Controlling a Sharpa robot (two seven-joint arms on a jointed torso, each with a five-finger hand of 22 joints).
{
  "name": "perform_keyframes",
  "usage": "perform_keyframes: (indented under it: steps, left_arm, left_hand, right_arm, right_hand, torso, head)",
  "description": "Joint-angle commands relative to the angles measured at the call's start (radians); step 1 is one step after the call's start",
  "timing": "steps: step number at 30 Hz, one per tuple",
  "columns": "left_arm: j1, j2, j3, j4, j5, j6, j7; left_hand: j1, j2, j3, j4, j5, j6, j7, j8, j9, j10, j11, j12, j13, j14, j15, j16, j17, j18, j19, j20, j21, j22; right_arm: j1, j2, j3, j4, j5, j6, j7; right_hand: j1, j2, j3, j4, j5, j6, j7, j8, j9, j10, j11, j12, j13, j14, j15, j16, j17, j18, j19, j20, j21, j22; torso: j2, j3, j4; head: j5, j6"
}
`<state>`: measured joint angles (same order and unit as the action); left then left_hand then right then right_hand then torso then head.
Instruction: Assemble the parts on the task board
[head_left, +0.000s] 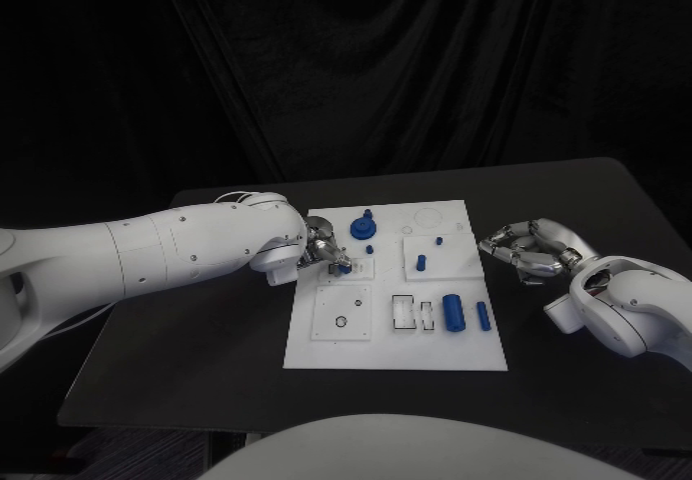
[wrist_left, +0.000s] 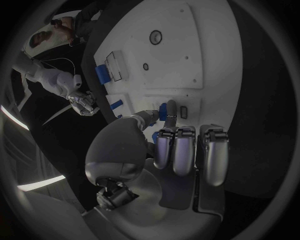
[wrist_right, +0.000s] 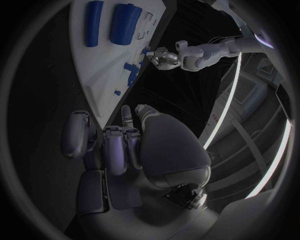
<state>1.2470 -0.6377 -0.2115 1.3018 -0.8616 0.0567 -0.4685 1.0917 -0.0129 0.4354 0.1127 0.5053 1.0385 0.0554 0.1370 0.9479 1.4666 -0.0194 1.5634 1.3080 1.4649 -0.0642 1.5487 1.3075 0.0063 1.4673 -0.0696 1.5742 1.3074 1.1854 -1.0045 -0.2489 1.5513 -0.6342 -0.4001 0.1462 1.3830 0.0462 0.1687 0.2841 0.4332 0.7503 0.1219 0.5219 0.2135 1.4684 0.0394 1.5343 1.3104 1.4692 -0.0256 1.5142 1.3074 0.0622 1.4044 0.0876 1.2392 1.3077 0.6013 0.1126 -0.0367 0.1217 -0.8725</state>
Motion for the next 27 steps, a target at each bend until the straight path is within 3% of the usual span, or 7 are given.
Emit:
perform_keyframes:
  steps: [1, 13, 27]
  left_arm:
    - [-0.003, 0.001, 0.001, 0.003, 0.047, -0.001, -0.005]
    - [-0.008, 0.004, 0.001, 0.001, 0.051, -0.029, 0.002]
    - [-0.012, -0.008, 0.001, 0.008, 0.051, -0.114, 0.029]
  left_hand:
    - [-0.005, 0.007, 0.012, -0.003, -0.001, 0.003, -0.003, 0.006, 0.0, 0.097, 0.001, -0.001, 0.256, 0.083, 0.001, -0.004, 0.203, -0.006, 0.103, 0.003, -0.003, 0.263]
    - [-0.012, 0.008, 0.018, -0.001, -0.007, 0.004, -0.003, 0.007, 0.002, 0.097, 0.001, -0.001, 0.256, 0.083, 0.001, -0.004, 0.203, -0.006, 0.103, 0.003, -0.003, 0.263]
    - [-0.01, 0.009, 0.038, -0.011, -0.002, 0.011, -0.006, 0.011, 0.006, 0.098, -0.002, 0.0, 0.256, 0.084, -0.001, -0.004, 0.203, -0.006, 0.103, 0.001, -0.003, 0.263]
  right_arm:
    - [-0.002, 0.0, 0.001, 0.0, -0.007, 0.012, -0.018]
    - [-0.002, -0.001, 0.001, 0.001, -0.007, 0.016, -0.022]
    - [-0.002, -0.003, 0.001, 0.002, -0.007, 0.021, -0.026]
  right_hand:
    - [0.01, -0.002, 0.008, 0.002, 0.004, -0.006, 0.002, 0.008, -0.001, 0.012, 0.008, -0.004, 0.182, 0.065, 0.006, -0.007, 0.174, 0.021, -0.01, 0.001, -0.006, 0.149]
    - [0.012, -0.002, 0.009, 0.002, 0.005, -0.005, 0.002, 0.009, -0.001, 0.01, 0.008, -0.005, 0.18, 0.065, 0.006, -0.008, 0.173, 0.021, -0.01, 0.001, -0.007, 0.149]
    - [0.012, -0.002, 0.009, 0.002, 0.005, -0.005, 0.002, 0.009, -0.001, 0.01, 0.008, -0.005, 0.18, 0.065, 0.006, -0.008, 0.173, 0.021, -0.01, 0.001, -0.007, 0.149]
  torso:
    - [0.0, 0.0001, -0.0002]
    - [0.0, 0.0002, 0.0001]
    - [0.001, 0.0003, 0.0001]
  head:
    - [0.002, 0.0]
    - [0.0, 0.0]
    - [0.0, 0.0]
